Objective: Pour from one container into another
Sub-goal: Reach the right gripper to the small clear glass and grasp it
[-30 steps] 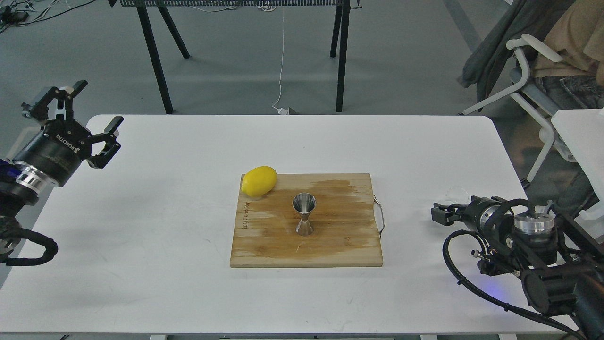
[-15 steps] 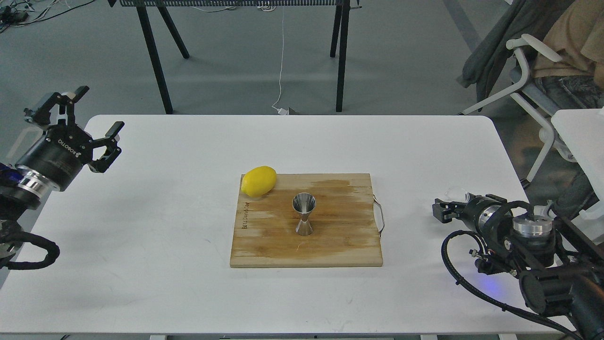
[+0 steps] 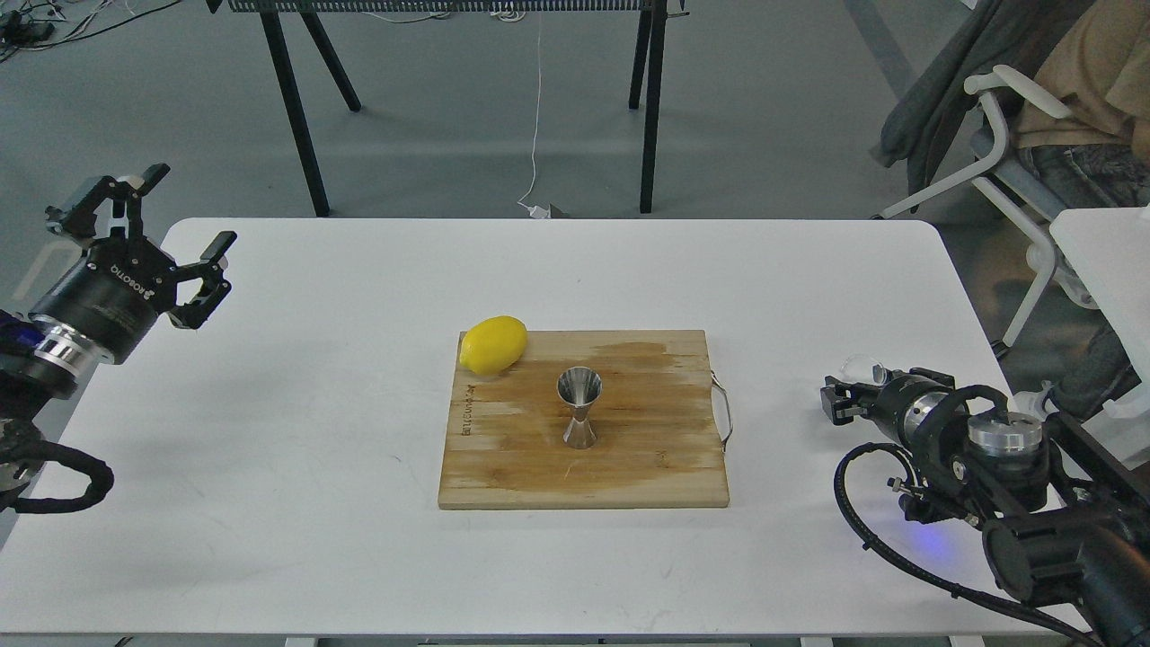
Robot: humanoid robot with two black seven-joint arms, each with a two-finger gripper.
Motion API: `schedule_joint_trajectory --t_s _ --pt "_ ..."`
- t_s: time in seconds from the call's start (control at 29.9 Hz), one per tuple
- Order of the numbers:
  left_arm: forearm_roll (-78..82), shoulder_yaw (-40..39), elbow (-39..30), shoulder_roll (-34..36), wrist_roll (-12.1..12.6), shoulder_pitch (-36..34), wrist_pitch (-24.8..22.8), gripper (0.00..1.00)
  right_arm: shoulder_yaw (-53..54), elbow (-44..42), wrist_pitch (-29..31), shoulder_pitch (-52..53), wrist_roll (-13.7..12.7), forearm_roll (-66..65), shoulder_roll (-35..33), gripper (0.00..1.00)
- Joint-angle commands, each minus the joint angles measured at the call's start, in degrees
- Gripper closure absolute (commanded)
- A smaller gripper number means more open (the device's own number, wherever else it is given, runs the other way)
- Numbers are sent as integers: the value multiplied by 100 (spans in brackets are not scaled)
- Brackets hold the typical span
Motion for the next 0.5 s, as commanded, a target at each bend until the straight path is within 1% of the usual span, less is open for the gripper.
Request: schedule_joint_trajectory --t_s 0.0,0.13,0.47 --pt "5 0 34 -7 1 0 0 9 -8 2 86 -1 1 1 -4 45" --pt "5 0 60 -7 1 0 0 9 -25 2 121 -1 1 1 -4 50" --pt "5 0 104 -7 1 0 0 8 -34 2 288 -27 10 -8 -4 55"
